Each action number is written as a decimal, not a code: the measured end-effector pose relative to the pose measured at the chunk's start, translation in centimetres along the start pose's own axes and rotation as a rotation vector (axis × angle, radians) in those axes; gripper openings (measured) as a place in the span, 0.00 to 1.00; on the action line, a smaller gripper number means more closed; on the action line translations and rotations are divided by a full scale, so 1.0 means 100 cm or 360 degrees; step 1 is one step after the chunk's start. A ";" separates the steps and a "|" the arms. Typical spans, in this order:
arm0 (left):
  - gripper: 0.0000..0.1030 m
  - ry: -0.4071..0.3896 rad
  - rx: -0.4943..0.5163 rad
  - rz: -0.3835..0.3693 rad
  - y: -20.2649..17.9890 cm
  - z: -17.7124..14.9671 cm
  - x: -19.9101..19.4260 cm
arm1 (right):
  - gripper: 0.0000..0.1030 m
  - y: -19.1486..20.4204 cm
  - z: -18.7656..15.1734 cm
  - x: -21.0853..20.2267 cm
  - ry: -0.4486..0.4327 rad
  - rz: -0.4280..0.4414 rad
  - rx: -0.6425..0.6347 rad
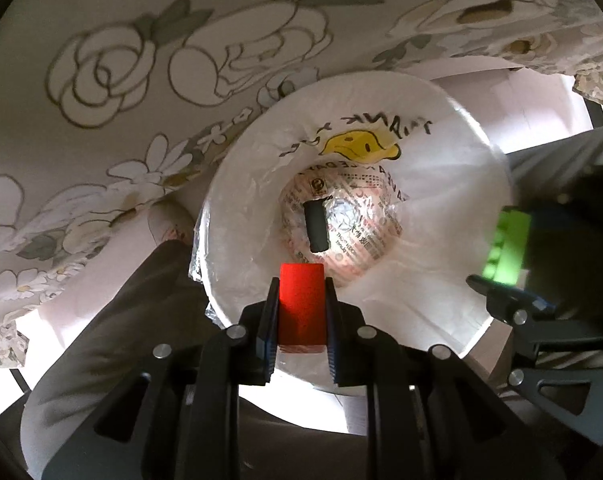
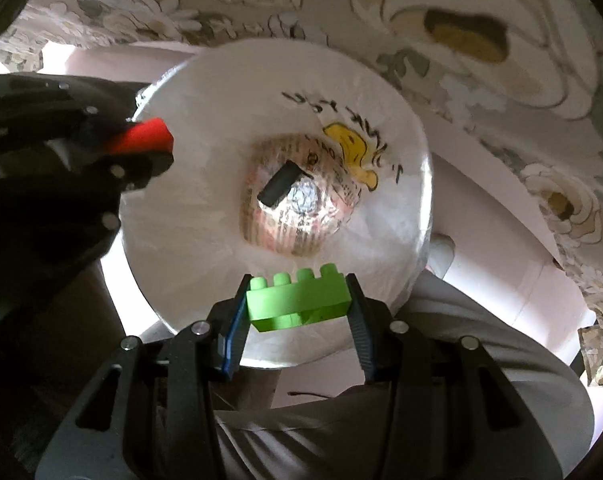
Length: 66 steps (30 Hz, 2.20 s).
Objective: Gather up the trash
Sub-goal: 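Open left tool over the bin while right tool opens, dropping both blocks, then move both tools back to the items on the bed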
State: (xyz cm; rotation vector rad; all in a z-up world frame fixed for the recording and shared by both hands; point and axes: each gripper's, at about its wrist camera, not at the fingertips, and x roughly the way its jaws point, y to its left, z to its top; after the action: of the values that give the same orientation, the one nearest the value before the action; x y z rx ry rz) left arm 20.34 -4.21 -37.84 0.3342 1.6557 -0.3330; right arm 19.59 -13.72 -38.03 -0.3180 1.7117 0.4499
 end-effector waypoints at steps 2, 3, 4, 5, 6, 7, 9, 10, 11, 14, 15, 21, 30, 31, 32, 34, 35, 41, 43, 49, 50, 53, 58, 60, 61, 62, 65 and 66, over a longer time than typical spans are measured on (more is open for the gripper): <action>0.22 0.0013 -0.0014 -0.0022 0.001 0.001 0.006 | 0.45 0.000 0.001 0.002 0.0006 0.0000 -0.0002; 0.22 0.0022 -0.0019 -0.0030 0.002 0.001 0.008 | 0.45 -0.001 0.001 0.002 0.0005 0.0000 0.0000; 0.22 0.0029 -0.0017 -0.0033 0.002 0.001 0.008 | 0.45 -0.001 0.001 0.002 0.0002 0.0001 0.0005; 0.22 0.0035 -0.0014 -0.0034 0.001 0.002 0.010 | 0.45 -0.002 0.001 0.003 0.0006 0.0002 0.0013; 0.22 0.0032 -0.0010 -0.0029 0.000 0.003 0.011 | 0.45 -0.002 0.002 0.005 0.0013 0.0006 0.0019; 0.22 0.0033 -0.0002 -0.0028 -0.001 0.003 0.013 | 0.46 -0.003 0.002 0.007 0.0019 0.0011 0.0025; 0.31 0.0042 0.0005 -0.0020 -0.003 0.003 0.016 | 0.51 -0.003 0.003 0.010 0.0037 0.0002 0.0035; 0.37 0.0040 0.0004 -0.0011 -0.004 0.003 0.018 | 0.54 -0.002 0.004 0.011 0.0042 -0.0011 0.0036; 0.38 0.0037 0.0004 -0.0006 -0.004 0.003 0.020 | 0.54 -0.002 0.004 0.012 0.0042 -0.0020 0.0034; 0.39 0.0024 0.0002 -0.0014 -0.004 0.003 0.018 | 0.54 -0.002 0.004 0.012 0.0036 -0.0017 0.0032; 0.39 0.0022 -0.0001 -0.0013 -0.003 0.003 0.018 | 0.54 -0.002 0.004 0.012 0.0034 -0.0014 0.0036; 0.39 0.0016 -0.0012 -0.0008 -0.002 0.002 0.013 | 0.54 -0.007 0.003 0.009 0.0017 0.0015 0.0064; 0.39 -0.0069 0.0016 0.0004 0.000 -0.006 -0.014 | 0.54 -0.011 -0.005 -0.012 -0.0061 0.0065 0.0053; 0.39 -0.0094 0.0033 0.0016 -0.001 -0.007 -0.020 | 0.54 -0.012 -0.007 -0.016 -0.0071 0.0077 0.0057; 0.39 -0.0117 0.0046 0.0026 -0.002 -0.009 -0.025 | 0.54 -0.013 -0.009 -0.020 -0.0081 0.0087 0.0059; 0.39 -0.0171 0.0062 0.0037 -0.001 -0.010 -0.039 | 0.54 -0.016 -0.013 -0.031 -0.0103 0.0098 0.0060; 0.39 -0.0194 0.0065 0.0039 0.000 -0.010 -0.046 | 0.54 -0.020 -0.016 -0.040 -0.0136 0.0098 0.0063; 0.39 -0.0445 0.0072 0.0070 0.009 -0.004 -0.116 | 0.54 -0.035 -0.027 -0.098 -0.0329 0.0029 0.0034; 0.39 -0.0522 0.0088 0.0099 0.009 -0.002 -0.136 | 0.54 -0.043 -0.029 -0.126 -0.0428 -0.0024 0.0029; 0.42 -0.0732 0.0084 0.0154 0.012 0.014 -0.202 | 0.54 -0.064 -0.030 -0.202 -0.0710 -0.0083 0.0036; 0.46 -0.0750 0.0078 0.0158 0.014 0.017 -0.210 | 0.54 -0.067 -0.030 -0.213 -0.0752 -0.0101 0.0026; 0.47 -0.0801 0.0057 0.0155 0.017 0.032 -0.234 | 0.54 -0.071 -0.026 -0.242 -0.0852 -0.0146 -0.0023; 0.49 -0.0881 0.0034 0.0242 0.020 0.064 -0.264 | 0.55 -0.078 -0.016 -0.279 -0.0996 -0.0216 -0.0094; 0.50 -0.0919 0.0003 0.0266 0.025 0.078 -0.274 | 0.62 -0.084 -0.008 -0.293 -0.1059 -0.0262 -0.0114; 0.50 -0.0934 -0.0011 0.0277 0.027 0.082 -0.278 | 0.64 -0.089 -0.004 -0.298 -0.1078 -0.0276 -0.0118; 0.52 -0.0946 -0.0023 0.0284 0.028 0.083 -0.280 | 0.64 -0.094 0.003 -0.306 -0.1105 -0.0301 -0.0125; 0.58 -0.0969 -0.0070 0.0316 0.039 0.102 -0.291 | 0.65 -0.100 0.024 -0.314 -0.1129 -0.0330 -0.0146; 0.58 -0.0981 -0.0079 0.0329 0.043 0.111 -0.294 | 0.65 -0.103 0.031 -0.315 -0.1138 -0.0347 -0.0152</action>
State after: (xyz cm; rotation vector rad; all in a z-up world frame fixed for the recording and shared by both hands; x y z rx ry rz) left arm 35.32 -5.50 -9.86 0.3220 1.0130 -0.2095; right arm 32.77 -22.56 -8.76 -0.3552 0.9503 0.4186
